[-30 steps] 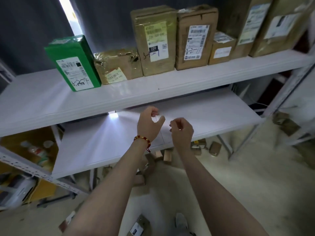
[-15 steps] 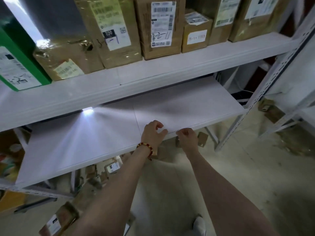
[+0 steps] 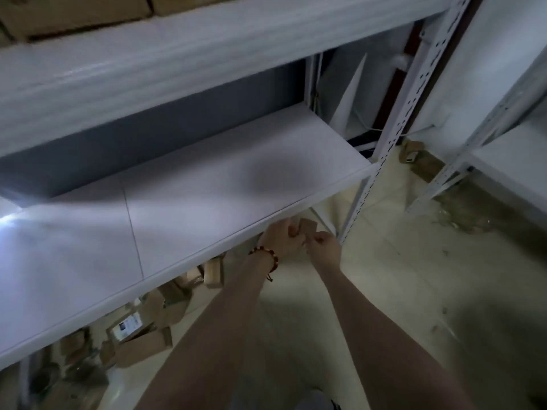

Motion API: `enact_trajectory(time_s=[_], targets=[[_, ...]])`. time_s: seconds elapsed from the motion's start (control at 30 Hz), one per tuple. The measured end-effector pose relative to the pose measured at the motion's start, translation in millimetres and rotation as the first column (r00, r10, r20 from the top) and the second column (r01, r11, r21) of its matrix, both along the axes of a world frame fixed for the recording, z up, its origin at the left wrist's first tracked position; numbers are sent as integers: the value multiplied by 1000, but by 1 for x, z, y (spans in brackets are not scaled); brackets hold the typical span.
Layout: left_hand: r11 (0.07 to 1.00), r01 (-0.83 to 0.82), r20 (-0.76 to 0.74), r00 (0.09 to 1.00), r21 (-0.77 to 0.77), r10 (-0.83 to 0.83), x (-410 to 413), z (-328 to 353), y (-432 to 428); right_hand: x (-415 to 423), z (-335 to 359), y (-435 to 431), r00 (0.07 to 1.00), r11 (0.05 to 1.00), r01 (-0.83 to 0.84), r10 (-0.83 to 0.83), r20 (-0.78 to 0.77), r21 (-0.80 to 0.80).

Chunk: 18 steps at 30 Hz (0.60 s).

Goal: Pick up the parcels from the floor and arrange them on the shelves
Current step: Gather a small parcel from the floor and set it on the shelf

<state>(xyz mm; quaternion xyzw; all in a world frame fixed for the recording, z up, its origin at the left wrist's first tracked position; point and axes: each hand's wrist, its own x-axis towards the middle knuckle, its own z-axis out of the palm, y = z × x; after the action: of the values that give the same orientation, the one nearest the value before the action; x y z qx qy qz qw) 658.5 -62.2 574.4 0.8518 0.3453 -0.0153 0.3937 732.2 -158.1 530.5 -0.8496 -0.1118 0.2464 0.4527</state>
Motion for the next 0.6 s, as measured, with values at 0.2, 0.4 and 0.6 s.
enact_trajectory(time_s=[0.2,0.4,0.6], targets=[[987,138,-211,970,80,-119,46,-151,19,50,-134,22,1000,1000,-1,1,-21,3],[972,159,-299,949,171,-103,70,-284,63,93,-271,64,997,997,-54,57,-51,46],[946,81,-302,953,313,18,82,-439,127,109,-401,112,975,983,-179,183,-125,43]])
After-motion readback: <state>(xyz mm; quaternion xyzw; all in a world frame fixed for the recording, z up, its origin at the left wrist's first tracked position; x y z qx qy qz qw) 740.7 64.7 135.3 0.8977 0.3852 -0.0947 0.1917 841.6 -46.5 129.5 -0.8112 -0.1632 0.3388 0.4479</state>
